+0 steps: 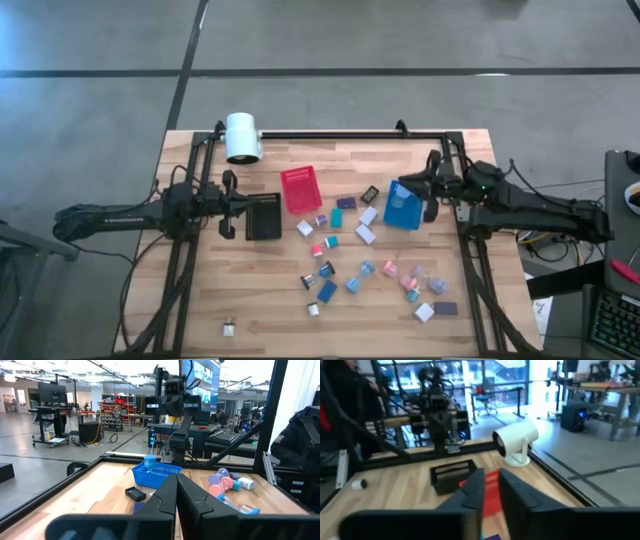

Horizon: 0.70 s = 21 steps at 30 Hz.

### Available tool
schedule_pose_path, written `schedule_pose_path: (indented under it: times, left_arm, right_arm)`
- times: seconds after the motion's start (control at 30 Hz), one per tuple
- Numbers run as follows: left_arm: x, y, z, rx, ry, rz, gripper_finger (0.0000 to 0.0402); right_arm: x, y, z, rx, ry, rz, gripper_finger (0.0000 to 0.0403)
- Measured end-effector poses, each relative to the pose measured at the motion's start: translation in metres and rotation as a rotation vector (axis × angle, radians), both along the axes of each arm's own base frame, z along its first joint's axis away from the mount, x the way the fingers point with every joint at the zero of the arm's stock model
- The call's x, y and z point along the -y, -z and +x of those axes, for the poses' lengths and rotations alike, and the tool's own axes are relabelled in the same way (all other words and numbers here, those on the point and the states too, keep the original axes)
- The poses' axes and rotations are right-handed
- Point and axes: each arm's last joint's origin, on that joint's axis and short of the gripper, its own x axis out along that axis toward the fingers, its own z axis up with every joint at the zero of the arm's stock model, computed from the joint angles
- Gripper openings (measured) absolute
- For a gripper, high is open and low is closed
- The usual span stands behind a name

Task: Pick & Place Office items
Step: Put the top violet digital clock into the red bin

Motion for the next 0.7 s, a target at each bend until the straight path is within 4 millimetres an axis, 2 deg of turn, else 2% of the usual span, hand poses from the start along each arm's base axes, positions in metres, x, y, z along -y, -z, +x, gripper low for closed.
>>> schedule_pose_path:
  times: [0.2,0.7]
  left_arm:
    - [0.000,0.000,0.000,-0.001,-0.002,0.023,0.0003]
    - [0.000,0.000,0.000,-0.001,-0.003,0.025,0.0003]
  right_arm:
    - [-0.002,0.031,-0.006,0.053,-0.024,-0.063,0.0013]
    - [-0.005,0.071,-0.019,0.109,-0.004,-0.123,0.0013]
